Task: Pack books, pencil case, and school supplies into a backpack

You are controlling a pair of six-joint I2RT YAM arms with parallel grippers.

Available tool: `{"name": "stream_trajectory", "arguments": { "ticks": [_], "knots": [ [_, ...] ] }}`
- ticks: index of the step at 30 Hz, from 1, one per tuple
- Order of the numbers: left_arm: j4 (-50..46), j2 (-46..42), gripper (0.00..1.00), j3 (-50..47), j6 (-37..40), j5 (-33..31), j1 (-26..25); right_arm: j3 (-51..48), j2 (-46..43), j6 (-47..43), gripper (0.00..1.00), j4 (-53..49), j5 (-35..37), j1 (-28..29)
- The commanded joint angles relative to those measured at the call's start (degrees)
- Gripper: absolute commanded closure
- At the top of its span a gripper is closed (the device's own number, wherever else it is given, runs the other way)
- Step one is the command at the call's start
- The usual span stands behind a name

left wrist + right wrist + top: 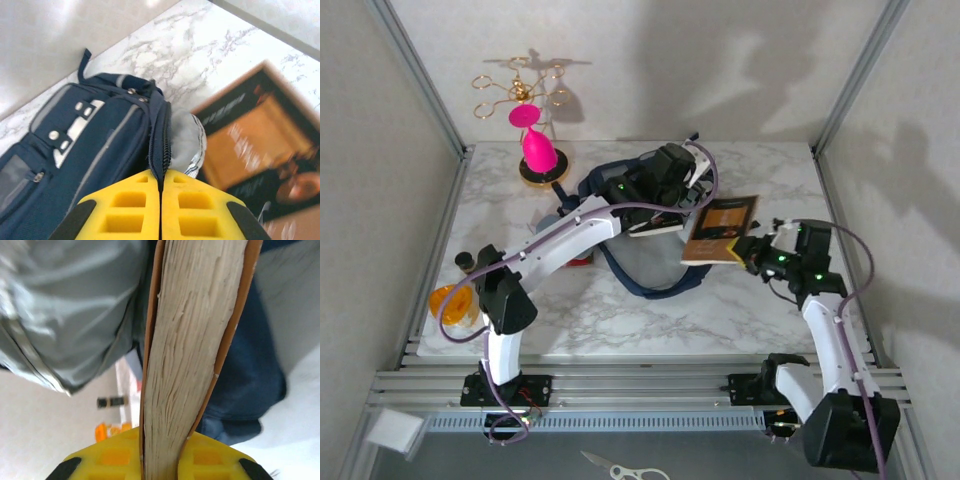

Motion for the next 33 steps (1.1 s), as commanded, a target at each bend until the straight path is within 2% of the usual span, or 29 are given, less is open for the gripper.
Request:
{"name": "stream_trajectory", "arguments": {
  "ticks": [1,3,5,9,13,17,18,20,23,24,29,31,33],
  "knots": [
    [1.92,-1.12,1.00,4.52,-0.81,-0.37,-0.87,-0.94,1.15,6.49,1.00,12.99,-0.63,7.08],
    [1.59,0.35,1.00,6.46,-2.31,-2.03,-0.87,-0.86,3.26,8.66,1.00,16.84,2.23,11.92],
    [1.04,1.69,1.00,8.99,-4.35,-3.24,-0.87,-2.44,6.59,11.75,1.00,25.24,2.70,14.97],
    [2.11,2.99,1.00,11.91,-7.15,0.41,-0.95,1.99,19.38,9.89,1.00,31.07,6.54,19.57],
    [1.36,3.46,1.00,12.13,-7.48,-1.14,-0.95,7.02,31.45,6.61,1.00,35.67,8.13,19.83],
    [1.03,3.20,1.00,12.09,-8.23,-1.77,-0.95,15.79,42.03,-0.98,0.93,27.94,14.29,19.55],
    [1.19,3.01,1.00,11.95,-8.75,-1.97,-0.95,16.13,43.17,-1.36,0.84,27.45,14.57,19.33],
    [1.30,3.05,1.00,11.65,-8.82,-2.65,-0.98,15.74,42.82,-2.21,0.66,25.84,14.90,19.05],
    [1.52,3.30,1.00,11.26,-9.11,-4.29,-0.84,14.02,38.59,-3.96,0.45,21.50,17.65,19.13],
    [1.92,3.40,1.00,11.04,-9.18,-4.70,-0.83,13.58,36.56,-4.87,0.41,18.96,19.42,19.23],
    [2.99,3.50,1.00,10.85,-9.54,-3.39,-0.78,10.36,27.61,-6.57,0.39,6.84,28.96,22.12],
    [3.14,3.64,1.00,10.56,-9.92,-2.88,-0.79,8.32,25.73,-4.70,0.45,6.89,29.91,24.56],
    [3.32,3.94,1.00,10.32,-10.19,-1.74,-0.87,6.02,25.46,-1.61,0.51,11.03,28.82,27.38]
  ]
}}
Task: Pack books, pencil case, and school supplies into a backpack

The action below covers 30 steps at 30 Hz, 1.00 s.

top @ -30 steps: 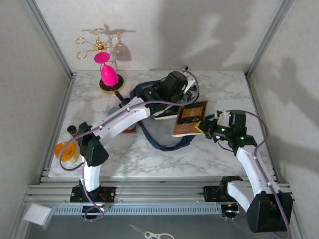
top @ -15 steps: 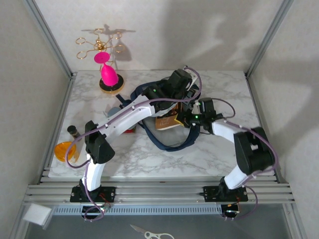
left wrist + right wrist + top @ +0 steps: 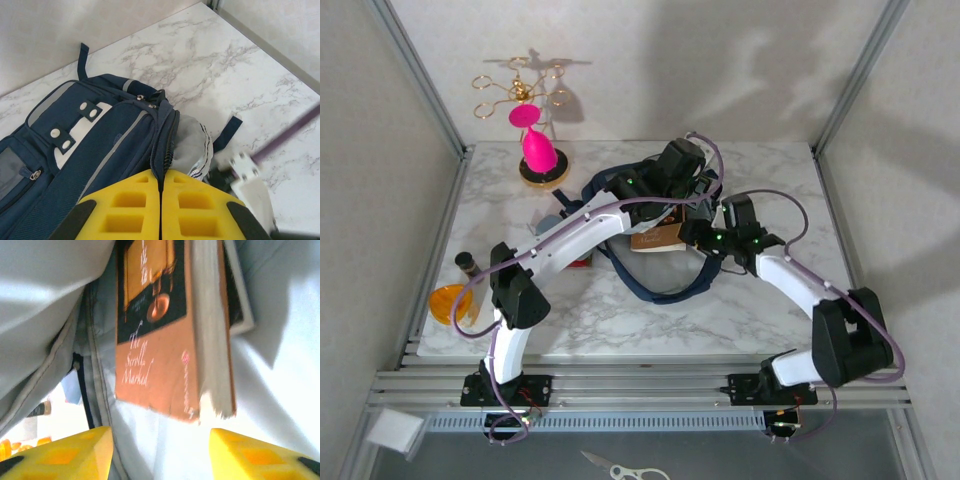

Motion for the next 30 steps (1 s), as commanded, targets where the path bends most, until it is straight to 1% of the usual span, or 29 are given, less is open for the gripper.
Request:
{"name": "stream_trajectory", "arguments": {
  "ticks": [1,2,4,7,10,11,13,16,17,18,21,23,24,26,28,30],
  "knots": [
    [6.98,-0.88,1.00,2.15,-1.82,0.08,-0.43,-3.85,0.94,3.23,0.56,-0.16,2.68,4.44],
    [6.89,-0.69,1.00,2.21,-2.09,0.45,-0.43,-3.51,2.30,3.89,0.64,0.84,4.15,5.62],
    [6.71,-0.36,1.00,2.15,-2.72,1.00,-0.52,-2.37,5.29,4.35,0.74,3.41,5.66,6.20],
    [6.45,-0.42,1.00,2.05,-3.88,2.43,-0.65,0.30,9.72,4.71,0.86,6.98,8.69,5.99],
    [7.22,-0.36,1.00,0.87,-5.65,3.20,-1.03,3.73,12.33,2.98,0.93,8.51,13.96,4.27],
    [7.68,-0.23,1.00,0.43,-6.40,3.41,-1.13,4.32,13.06,2.46,0.95,9.14,14.48,3.36],
    [8.28,0.31,1.00,0.22,-8.53,2.91,-1.22,4.67,13.32,0.82,0.97,9.19,12.73,1.77],
    [10.20,1.19,1.00,-0.28,-11.52,2.68,-1.31,2.06,8.99,-2.43,0.96,7.99,9.54,1.35],
    [11.54,1.49,1.00,-0.86,-12.65,2.50,-1.31,0.95,6.73,-3.36,0.95,6.57,8.16,0.91],
    [12.64,1.99,1.00,-1.16,-13.66,2.59,-1.31,0.08,4.65,-3.80,0.95,4.47,8.29,0.32],
    [15.89,4.63,1.00,-0.61,-17.87,3.67,-1.46,-3.86,-5.30,-3.14,0.91,-2.54,9.36,-3.60],
    [18.39,7.04,1.00,-0.14,-21.01,4.17,-1.65,-5.31,-11.98,-2.91,0.89,-8.46,10.68,-7.62],
    [19.44,8.30,1.00,0.39,-22.68,4.46,-1.65,-5.01,-14.28,-2.91,0.89,-11.48,11.73,-9.46],
    [21.16,11.84,1.00,2.96,-25.73,6.95,-1.74,-3.25,-18.42,-4.53,0.86,-16.63,13.40,-13.03],
    [20.26,15.35,1.00,7.24,-26.22,7.61,-2.25,-1.05,-20.17,-5.41,0.86,-20.47,15.15,-15.38],
    [17.35,17.88,1.00,11.26,-25.58,9.77,-2.29,0.92,-20.85,-5.77,0.87,-23.54,16.76,-16.34]
  ]
}}
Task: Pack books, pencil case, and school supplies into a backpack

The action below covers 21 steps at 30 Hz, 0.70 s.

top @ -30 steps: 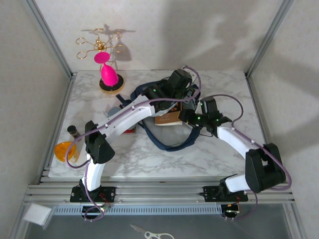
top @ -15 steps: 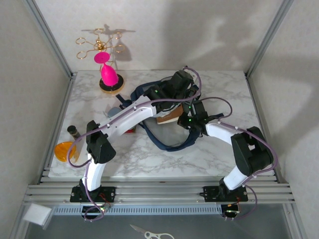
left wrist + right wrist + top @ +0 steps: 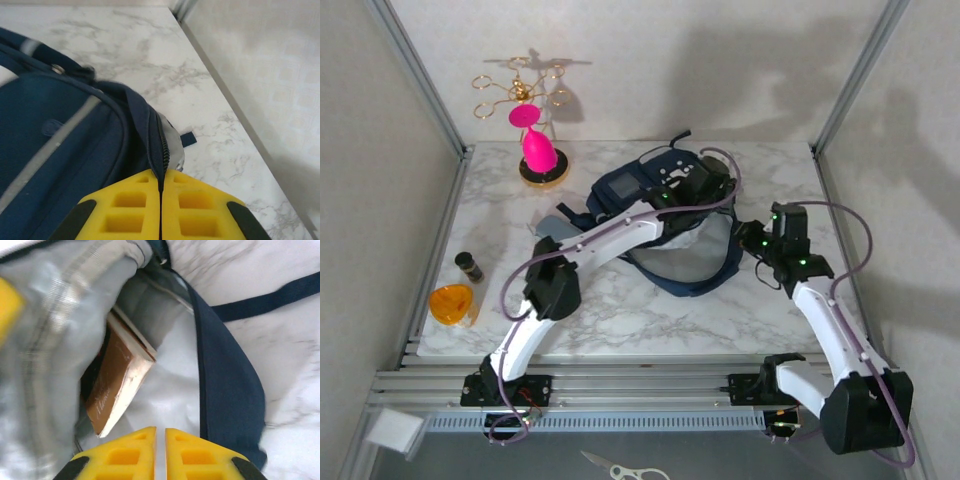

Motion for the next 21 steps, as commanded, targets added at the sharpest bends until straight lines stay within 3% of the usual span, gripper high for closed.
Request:
{"name": "stream_trajectory", "arguments": {
  "ticks": [1,2,5,7,11,17,21],
  "knots": [
    [1.89,2.27,0.85,5.94,-2.37,4.03,-0.36,3.39,-0.87,-2.47,0.87,-9.71,3.45,-0.83],
    [1.12,1.30,0.75,5.19,-1.76,4.13,-0.27,3.85,-1.32,-2.56,0.87,-10.14,3.59,-0.84],
    [1.51,-5.50,0.58,-1.04,-0.12,7.54,0.33,4.98,-1.71,-3.16,0.86,-10.90,2.49,-0.17],
    [4.33,-12.86,0.49,-10.13,0.34,9.01,0.78,6.04,-1.18,-3.31,0.85,-12.04,2.89,2.51],
    [12.24,-30.93,0.44,-32.51,-0.23,3.65,3.21,5.42,0.97,1.48,0.82,-11.70,6.02,13.76],
    [15.02,-46.91,0.43,-55.65,-4.68,1.62,12.17,4.53,12.07,11.19,0.78,-3.87,11.53,34.95],
    [16.73,-52.59,0.42,-65.61,-6.82,1.64,16.52,3.75,19.89,11.98,0.77,2.10,10.41,36.95]
  ]
}}
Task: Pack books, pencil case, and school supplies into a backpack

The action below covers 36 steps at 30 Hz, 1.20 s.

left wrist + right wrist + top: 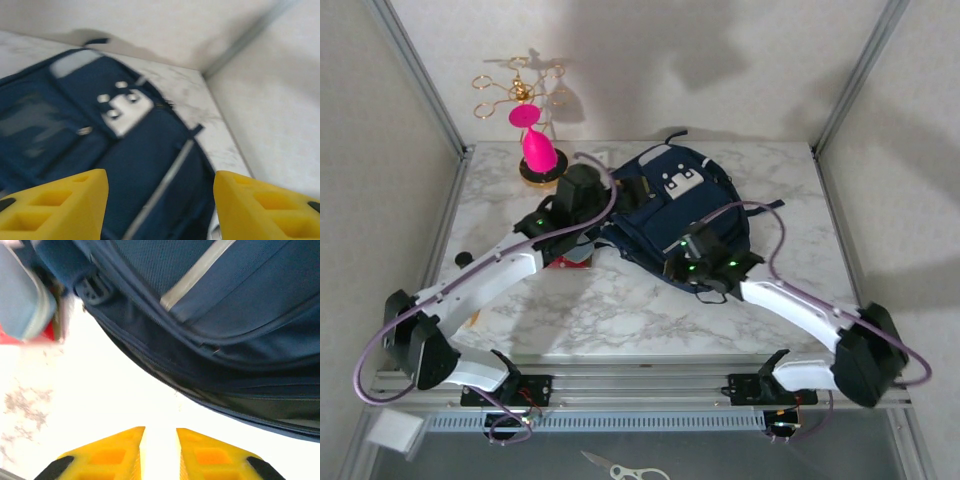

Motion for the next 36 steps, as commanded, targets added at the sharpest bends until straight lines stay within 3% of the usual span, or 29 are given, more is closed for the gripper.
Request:
{"name": "stream_trajectory", "arguments": {
  "ticks": [1,5,9,12,17,21,29,32,36],
  "knots": [
    [1.53,-1.40,0.42,-7.81,-3.12,-0.70,1.81,-0.92,3.57,2.76,0.76,4.93,4.47,0.25],
    [2.61,-3.76,0.42,-13.07,-4.76,-0.80,3.15,-3.03,4.80,-1.01,0.72,5.69,5.46,-4.14],
    [5.54,-4.62,0.42,-17.84,-7.93,-0.24,3.38,-7.96,5.72,-7.32,0.72,8.49,2.67,-14.86],
    [8.52,-5.43,0.42,-21.33,-11.04,0.36,3.35,-8.07,6.45,-13.50,0.74,7.87,6.34,-19.77],
    [13.65,-6.61,0.41,-27.08,-15.90,0.36,3.36,-2.51,5.24,-19.65,0.75,2.79,8.70,-21.86],
    [16.64,-8.59,0.40,-30.50,-18.21,0.44,3.36,4.36,3.75,-17.54,0.73,-5.19,9.22,-16.81],
    [11.89,-14.80,0.38,-32.33,-15.78,-3.55,4.80,14.11,13.06,2.02,0.55,-9.98,14.40,8.05],
    [11.54,-16.39,0.37,-34.03,-15.83,-3.14,6.20,17.77,19.57,4.35,0.51,-5.81,15.95,11.31],
    [11.55,-17.77,0.37,-34.95,-15.77,-2.36,7.21,20.24,26.69,4.78,0.50,1.12,16.84,10.81]
  ]
}}
